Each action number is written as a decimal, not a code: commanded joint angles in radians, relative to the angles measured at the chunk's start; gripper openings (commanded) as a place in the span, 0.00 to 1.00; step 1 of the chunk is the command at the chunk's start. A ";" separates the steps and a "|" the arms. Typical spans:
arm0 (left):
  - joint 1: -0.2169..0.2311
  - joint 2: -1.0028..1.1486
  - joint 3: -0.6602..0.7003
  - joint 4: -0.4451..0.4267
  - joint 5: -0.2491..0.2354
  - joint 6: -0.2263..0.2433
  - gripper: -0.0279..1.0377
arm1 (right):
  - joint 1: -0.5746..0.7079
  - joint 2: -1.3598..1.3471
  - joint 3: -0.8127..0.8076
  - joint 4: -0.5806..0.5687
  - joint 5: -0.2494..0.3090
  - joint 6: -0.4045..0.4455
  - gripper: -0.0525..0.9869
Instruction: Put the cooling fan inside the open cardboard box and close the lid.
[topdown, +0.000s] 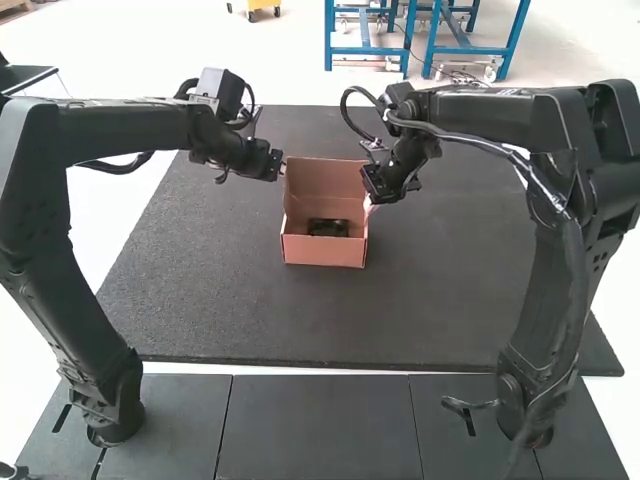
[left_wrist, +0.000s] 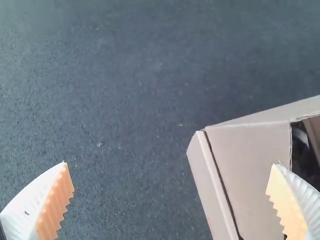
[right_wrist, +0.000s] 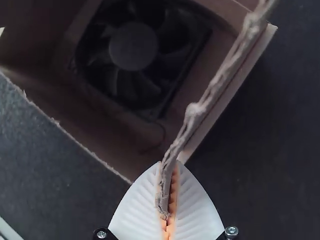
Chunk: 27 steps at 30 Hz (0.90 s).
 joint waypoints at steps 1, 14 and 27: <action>-0.001 -0.038 -0.002 0.002 0.010 0.008 0.88 | 0.020 -0.039 -0.004 -0.007 -0.021 -0.009 0.03; 0.024 -0.041 0.003 0.008 -0.054 0.030 0.88 | 0.020 -0.043 0.009 -0.025 -0.010 0.024 0.55; 0.081 -0.030 0.041 0.074 -0.147 0.050 0.88 | 0.020 -0.164 0.104 -0.122 -0.007 0.023 0.76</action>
